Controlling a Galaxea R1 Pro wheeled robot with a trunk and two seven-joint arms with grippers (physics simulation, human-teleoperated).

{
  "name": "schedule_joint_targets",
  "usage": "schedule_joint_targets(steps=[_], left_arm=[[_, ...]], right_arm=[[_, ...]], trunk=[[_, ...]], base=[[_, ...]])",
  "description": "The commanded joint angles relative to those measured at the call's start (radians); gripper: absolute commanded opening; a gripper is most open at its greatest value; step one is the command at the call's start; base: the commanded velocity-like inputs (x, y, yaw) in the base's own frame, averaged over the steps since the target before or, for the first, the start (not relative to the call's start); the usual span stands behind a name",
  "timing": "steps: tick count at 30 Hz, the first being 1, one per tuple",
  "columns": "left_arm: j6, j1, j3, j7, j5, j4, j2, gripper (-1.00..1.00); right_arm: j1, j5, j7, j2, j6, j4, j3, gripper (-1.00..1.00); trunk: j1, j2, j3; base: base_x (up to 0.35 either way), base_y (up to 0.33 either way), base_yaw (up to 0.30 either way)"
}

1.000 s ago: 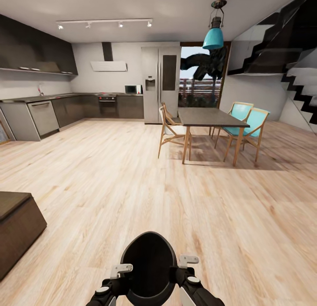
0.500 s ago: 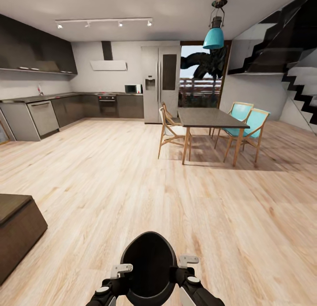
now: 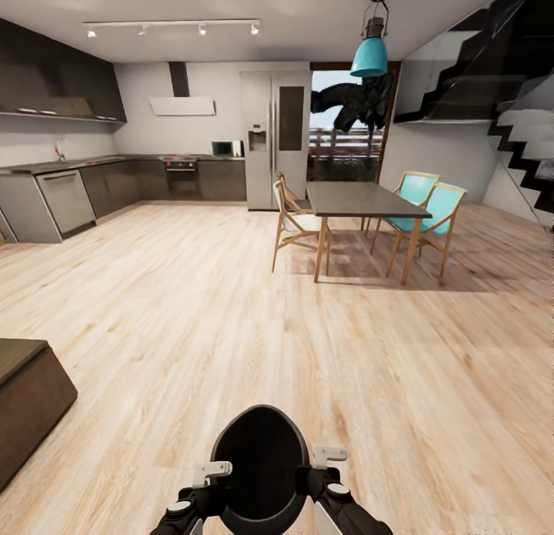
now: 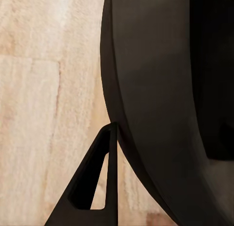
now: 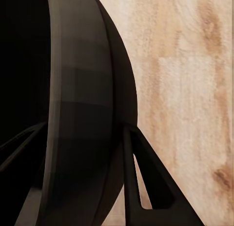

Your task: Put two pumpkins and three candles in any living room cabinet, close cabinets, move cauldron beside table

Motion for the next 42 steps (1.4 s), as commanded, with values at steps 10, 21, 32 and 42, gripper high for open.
schedule_joint_targets(steps=[10,21,32,42], left_arm=[[0.004,0.000,-0.015,0.005,0.025,-0.001,0.001,-1.00],[0.004,0.000,-0.015,0.005,0.025,-0.001,0.001,-1.00],[0.004,0.000,-0.015,0.005,0.025,-0.001,0.001,-1.00],[0.004,0.000,-0.015,0.005,0.025,-0.001,0.001,-1.00]], right_arm=[[-0.001,-0.001,0.013,0.000,0.004,-0.023,0.011,-1.00],[-0.001,-0.001,0.013,0.000,0.004,-0.023,0.011,-1.00],[-0.001,-0.001,0.013,0.000,0.004,-0.023,0.011,-1.00],[-0.001,-0.001,0.013,0.000,0.004,-0.023,0.011,-1.00]], trunk=[[0.000,-0.001,-0.003],[0.000,-0.001,-0.012],[0.000,-0.001,-0.025],[0.000,-0.001,-0.036]], base=[[0.152,0.000,-0.011],[0.276,0.000,-0.128],[0.216,0.000,-0.206],[0.181,0.000,-0.207]])
